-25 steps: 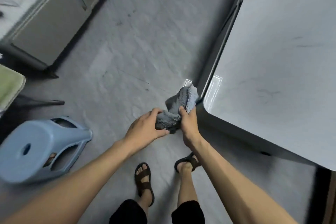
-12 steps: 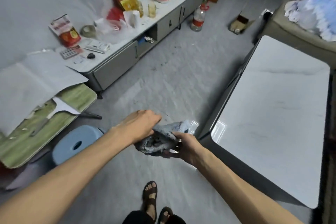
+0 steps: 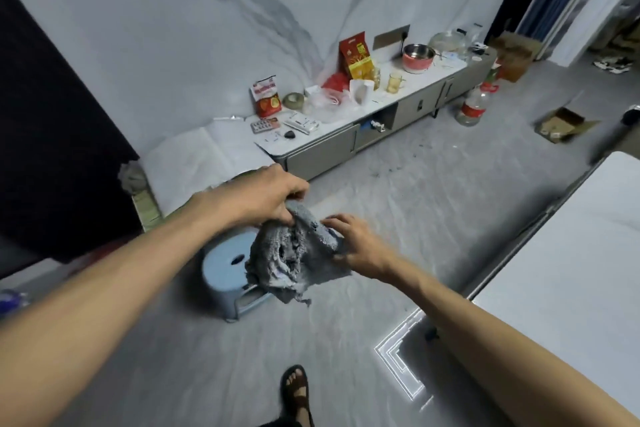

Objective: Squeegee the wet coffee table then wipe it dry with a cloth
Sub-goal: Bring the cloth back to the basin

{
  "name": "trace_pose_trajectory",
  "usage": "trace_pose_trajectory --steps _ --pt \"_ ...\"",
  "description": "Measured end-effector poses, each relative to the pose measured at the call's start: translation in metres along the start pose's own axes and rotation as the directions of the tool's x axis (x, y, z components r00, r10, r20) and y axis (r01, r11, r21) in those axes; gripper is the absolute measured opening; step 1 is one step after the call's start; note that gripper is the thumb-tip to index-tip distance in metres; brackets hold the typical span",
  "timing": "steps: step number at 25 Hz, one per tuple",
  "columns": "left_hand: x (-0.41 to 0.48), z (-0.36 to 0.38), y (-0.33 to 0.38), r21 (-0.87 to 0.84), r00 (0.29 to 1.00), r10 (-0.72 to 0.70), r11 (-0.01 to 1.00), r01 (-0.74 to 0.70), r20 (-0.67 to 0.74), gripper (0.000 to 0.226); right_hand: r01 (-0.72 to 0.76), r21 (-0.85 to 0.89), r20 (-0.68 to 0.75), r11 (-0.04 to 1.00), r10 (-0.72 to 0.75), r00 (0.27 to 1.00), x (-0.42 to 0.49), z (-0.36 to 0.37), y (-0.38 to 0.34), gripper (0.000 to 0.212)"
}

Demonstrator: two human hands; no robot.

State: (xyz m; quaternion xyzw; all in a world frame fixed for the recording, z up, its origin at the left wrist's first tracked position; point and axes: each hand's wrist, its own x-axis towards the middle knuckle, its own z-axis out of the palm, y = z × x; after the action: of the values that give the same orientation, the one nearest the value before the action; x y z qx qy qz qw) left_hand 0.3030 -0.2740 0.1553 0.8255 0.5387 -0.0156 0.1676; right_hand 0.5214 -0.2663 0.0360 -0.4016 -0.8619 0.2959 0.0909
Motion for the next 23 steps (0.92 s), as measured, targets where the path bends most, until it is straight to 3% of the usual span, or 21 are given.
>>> trace_pose_trajectory --steps 5,9,14,18,23 --pt "-0.049 -0.005 -0.079 -0.135 0.977 -0.206 0.971 0.196 -0.06 0.042 -0.021 -0.005 -0.107 1.0 0.02 0.994 0.063 0.032 -0.028 0.012" --pt "-0.067 0.026 -0.175 -0.232 0.928 -0.371 0.907 0.352 -0.042 0.037 -0.025 -0.146 -0.075 0.989 0.014 0.997 0.157 0.043 -0.043 0.013" --pt "-0.05 0.093 -0.309 -0.37 0.845 -0.514 0.821 0.434 -0.147 0.038 0.025 -0.323 -0.06 0.946 -0.047 0.997 0.286 0.085 -0.045 0.02" --pt "-0.014 0.165 -0.396 -0.474 0.785 -0.606 0.733 0.488 -0.129 0.031 -0.042 -0.265 -0.029 0.963 0.036 0.999 0.362 0.151 -0.016 0.024" --pt "0.025 0.307 -0.465 -0.522 0.763 -0.646 0.656 0.545 -0.015 0.024 -0.067 -0.237 0.186 0.969 0.113 0.976 0.402 0.289 0.072 0.028"
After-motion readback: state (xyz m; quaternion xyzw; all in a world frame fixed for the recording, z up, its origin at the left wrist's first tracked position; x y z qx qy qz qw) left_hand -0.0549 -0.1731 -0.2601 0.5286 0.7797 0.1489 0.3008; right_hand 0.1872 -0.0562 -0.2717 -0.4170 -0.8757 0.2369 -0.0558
